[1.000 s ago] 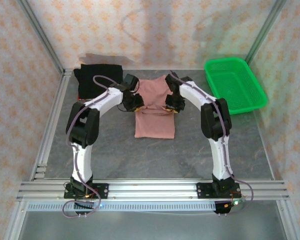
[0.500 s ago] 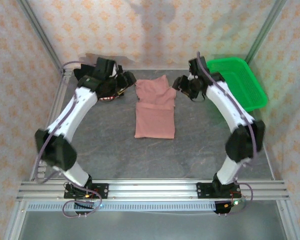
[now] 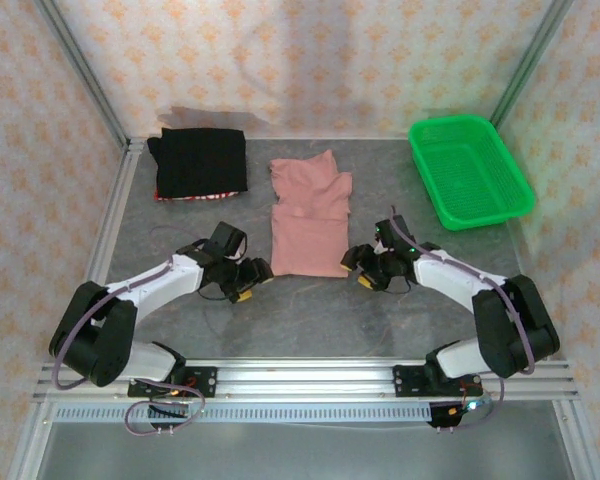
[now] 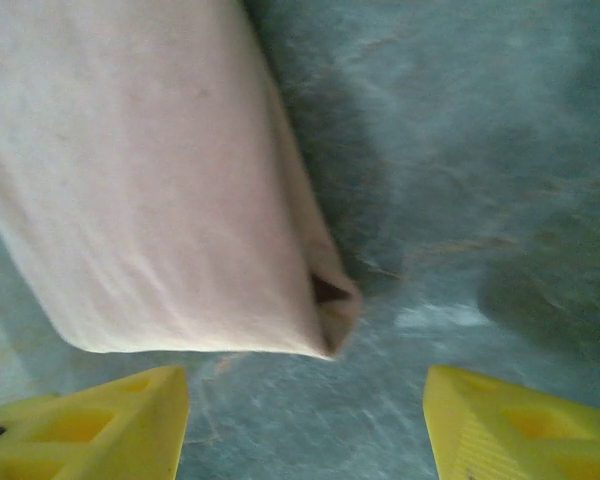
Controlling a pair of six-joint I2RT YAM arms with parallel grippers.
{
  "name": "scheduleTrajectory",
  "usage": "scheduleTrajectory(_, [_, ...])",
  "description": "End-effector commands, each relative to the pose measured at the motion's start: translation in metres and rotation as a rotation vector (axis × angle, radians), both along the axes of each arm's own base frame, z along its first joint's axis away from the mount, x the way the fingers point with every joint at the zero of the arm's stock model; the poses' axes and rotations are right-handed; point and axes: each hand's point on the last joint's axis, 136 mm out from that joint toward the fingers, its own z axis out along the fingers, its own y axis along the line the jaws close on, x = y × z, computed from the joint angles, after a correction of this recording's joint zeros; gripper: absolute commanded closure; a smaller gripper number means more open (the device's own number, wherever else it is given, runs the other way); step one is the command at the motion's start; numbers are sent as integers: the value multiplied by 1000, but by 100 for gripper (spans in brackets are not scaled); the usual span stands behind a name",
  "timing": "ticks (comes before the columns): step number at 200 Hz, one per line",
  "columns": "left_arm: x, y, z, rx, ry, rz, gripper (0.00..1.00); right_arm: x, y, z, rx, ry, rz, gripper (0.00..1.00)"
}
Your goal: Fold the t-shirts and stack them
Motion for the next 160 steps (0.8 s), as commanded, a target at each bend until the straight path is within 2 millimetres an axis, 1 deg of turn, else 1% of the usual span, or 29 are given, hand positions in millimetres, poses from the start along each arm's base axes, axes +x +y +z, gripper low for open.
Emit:
scheduleTrajectory(1, [34, -22, 18, -111, -124, 32, 33, 22, 15, 11, 102, -87, -37, 37])
scheduleTrajectory(21, [45, -27, 15, -130, -139, 54, 34, 22, 17, 3, 96, -66, -36, 38])
scheduleTrajectory(51, [55, -32, 5, -125, -127, 56, 37, 18, 20, -11, 86, -20, -27, 40])
scheduleTrajectory(74, [59, -33, -5, -108, -107, 63, 39, 15, 21, -14, 82, -10, -28, 41])
scheduleTrajectory(101, [67, -37, -12, -119, -110, 81, 44, 18, 22, -17, 72, 2, -34, 42])
scheduleTrajectory(113, [72, -41, -14, -128, -113, 85, 45, 21, 23, -21, 67, 7, -36, 45])
scheduleTrajectory(132, [79, -49, -15, -136, -119, 78, 49, 25, 20, -29, 33, 28, -49, 52])
scheduleTrajectory(142, [83, -54, -16, -138, -120, 74, 50, 29, 23, -30, 38, 29, -49, 55])
scheduleTrajectory(151, [84, -57, -18, -137, -115, 69, 54, 32, 26, -31, 41, 36, -46, 60])
scheduleTrajectory(160, [85, -58, -20, -134, -109, 66, 61, 32, 25, -33, 34, 46, -47, 67])
